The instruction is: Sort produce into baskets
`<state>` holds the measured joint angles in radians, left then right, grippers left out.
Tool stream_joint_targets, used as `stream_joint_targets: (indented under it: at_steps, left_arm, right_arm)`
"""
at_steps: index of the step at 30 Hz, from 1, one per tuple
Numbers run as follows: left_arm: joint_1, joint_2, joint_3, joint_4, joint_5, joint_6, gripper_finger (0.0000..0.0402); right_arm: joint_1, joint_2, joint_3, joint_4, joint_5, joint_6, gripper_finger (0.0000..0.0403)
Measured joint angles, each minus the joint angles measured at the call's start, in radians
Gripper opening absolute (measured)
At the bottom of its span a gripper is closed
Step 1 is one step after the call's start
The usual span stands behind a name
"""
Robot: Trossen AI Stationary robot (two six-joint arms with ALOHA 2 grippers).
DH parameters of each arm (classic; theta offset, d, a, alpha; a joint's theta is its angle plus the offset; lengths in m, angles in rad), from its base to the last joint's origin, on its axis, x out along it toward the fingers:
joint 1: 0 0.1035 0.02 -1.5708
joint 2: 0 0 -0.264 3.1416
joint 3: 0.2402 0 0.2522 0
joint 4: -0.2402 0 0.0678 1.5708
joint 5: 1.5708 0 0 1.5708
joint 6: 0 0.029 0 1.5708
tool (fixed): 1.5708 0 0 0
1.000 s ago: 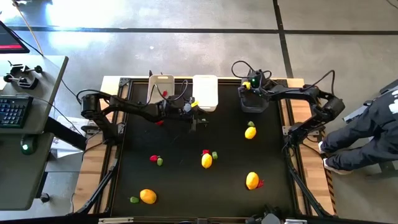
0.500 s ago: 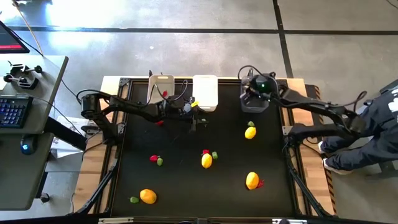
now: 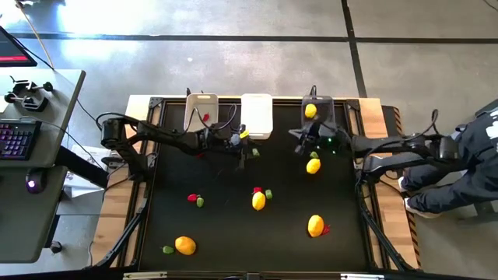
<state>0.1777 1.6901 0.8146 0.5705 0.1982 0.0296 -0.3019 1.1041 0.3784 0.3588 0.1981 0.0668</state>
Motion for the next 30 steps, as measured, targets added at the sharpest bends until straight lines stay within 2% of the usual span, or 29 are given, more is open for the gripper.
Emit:
stream_joint_targets:
  at_steps: [4,9,13,21,30]
  left_arm:
    - [-0.015,0.0,0.0,-0.033,0.001,0.056,0.0213]
    - [-0.046,0.0,0.0,-0.153,0.001,0.182,0.0213]
    - [-0.077,0.0,0.0,-0.203,0.002,0.176,0.02]
    - [-0.179,0.0,0.0,-0.261,0.003,0.174,0.0124]
    - [-0.202,0.0,-0.008,-0.239,0.002,0.178,0.0024]
  right_arm:
    - [0.055,-0.001,-0.006,-0.025,-0.017,0.0,0.0002]
    - [0.088,-0.001,-0.006,-0.029,-0.023,-0.107,0.0]
    - [0.08,-0.001,-0.006,-0.008,-0.023,-0.214,0.0]
    - [0.058,-0.001,0.085,-0.081,-0.023,-0.247,0.0]
    - [0.058,0.0,0.098,-0.142,-0.068,-0.137,0.0]
